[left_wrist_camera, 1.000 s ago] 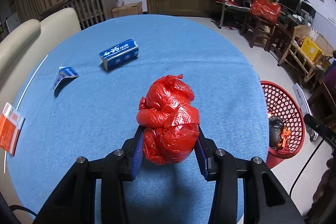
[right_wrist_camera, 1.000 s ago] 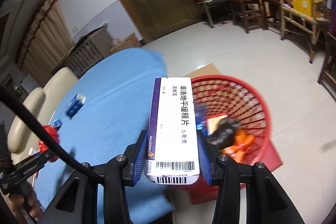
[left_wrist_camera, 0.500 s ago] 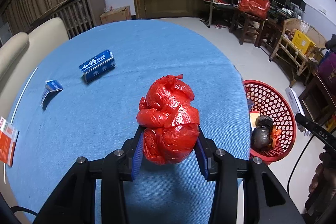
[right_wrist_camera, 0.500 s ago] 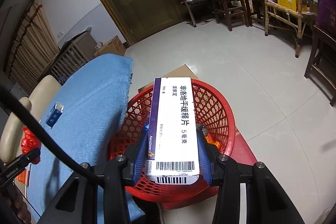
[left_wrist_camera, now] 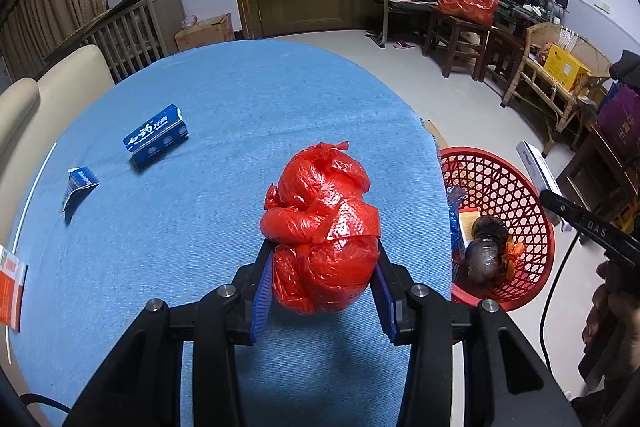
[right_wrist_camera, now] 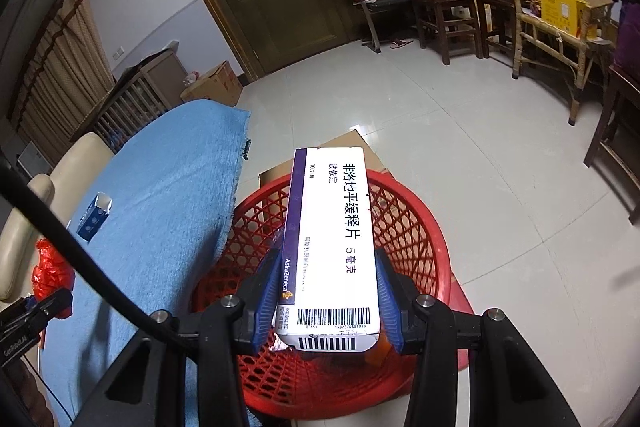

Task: Collect trash
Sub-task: 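Lower the white medicine box into the red wastebasket and open the right gripper, then open the left gripper over the wastebasket to drop the red bag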

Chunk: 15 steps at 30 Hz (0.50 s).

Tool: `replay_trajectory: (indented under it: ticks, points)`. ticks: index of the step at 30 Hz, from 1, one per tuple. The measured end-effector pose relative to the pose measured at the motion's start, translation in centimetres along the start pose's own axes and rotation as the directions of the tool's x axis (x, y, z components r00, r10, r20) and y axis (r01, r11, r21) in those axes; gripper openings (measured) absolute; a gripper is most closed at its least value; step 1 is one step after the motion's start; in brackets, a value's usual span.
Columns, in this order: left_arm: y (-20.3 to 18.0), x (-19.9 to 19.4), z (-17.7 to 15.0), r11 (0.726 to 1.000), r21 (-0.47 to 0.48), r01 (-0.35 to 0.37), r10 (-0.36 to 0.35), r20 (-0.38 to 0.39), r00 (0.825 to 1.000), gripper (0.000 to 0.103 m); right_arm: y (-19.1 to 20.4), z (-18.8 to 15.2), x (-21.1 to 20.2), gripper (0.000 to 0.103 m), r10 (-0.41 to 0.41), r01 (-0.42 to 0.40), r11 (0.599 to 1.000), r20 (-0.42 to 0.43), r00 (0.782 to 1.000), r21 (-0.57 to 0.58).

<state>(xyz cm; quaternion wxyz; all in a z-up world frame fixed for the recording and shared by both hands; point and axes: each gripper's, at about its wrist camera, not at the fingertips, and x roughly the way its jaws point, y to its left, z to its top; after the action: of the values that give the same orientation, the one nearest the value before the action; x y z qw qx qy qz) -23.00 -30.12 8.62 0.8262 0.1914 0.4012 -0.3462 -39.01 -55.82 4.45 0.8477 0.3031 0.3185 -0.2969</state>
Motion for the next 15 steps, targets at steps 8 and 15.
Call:
replay_trajectory:
  ticks: [8,15]
  points:
    - [-1.3,0.4,0.5,1.0,0.023,0.016,-0.016,-0.003,1.0,0.046,-0.3,0.4,2.6,0.081,-0.04,0.039,0.999,-0.058,0.998,-0.017]
    - [-3.0,0.6,1.2,0.998,0.049,0.037,-0.037,0.002,0.999,0.046,-2.6,-0.7,0.1,0.081,-0.043,0.042,0.996,0.008,0.999,0.083]
